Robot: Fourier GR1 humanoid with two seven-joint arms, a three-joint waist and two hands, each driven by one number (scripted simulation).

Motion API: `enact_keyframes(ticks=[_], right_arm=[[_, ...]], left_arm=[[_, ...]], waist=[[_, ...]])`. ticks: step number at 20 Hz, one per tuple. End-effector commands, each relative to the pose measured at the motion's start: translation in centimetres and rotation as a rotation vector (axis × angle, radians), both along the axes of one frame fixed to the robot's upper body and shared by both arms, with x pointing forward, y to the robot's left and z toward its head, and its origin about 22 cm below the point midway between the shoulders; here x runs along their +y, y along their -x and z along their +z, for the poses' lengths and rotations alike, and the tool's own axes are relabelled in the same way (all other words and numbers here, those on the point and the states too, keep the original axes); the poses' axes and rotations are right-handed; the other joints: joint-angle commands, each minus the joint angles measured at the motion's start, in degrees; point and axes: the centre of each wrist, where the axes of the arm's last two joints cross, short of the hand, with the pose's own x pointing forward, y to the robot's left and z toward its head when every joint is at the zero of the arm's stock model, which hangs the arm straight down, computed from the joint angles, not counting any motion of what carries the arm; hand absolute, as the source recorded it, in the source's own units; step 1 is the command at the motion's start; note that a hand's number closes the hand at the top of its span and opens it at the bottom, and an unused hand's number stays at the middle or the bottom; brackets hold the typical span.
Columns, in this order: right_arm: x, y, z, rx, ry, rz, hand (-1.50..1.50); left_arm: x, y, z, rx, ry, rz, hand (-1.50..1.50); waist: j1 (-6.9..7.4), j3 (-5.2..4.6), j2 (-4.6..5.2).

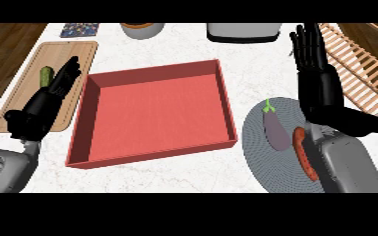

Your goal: Pick the sweet potato from the placemat and place it in the tiered shelf

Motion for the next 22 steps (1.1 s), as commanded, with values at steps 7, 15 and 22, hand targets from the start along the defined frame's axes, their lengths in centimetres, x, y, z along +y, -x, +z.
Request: enact_keyframes(ticks=[7,15,22], right_arm=[[-17.7,1.5,-0.7,0.296,0.473,-0.215,1.50],[-23.9,2.7,-2.7,0.326,-0.100,0.304,-1.50],[-25.2,2.2,3.8,0.571,0.342,0.466,-1.50]], left_arm=[[-2.0,-0.5,0.1,0.085,0.251,0.137,0.00],[-2.3,-0.7,1.3,0.124,0.287,0.141,0.00],[-4.1,-0.4,1.6,0.129,0.293,0.147,0.00]], waist=[[-1.33,-0.98,2.27],[-0.07,-0.56,1.08],[0.19,-0.72,0.74]])
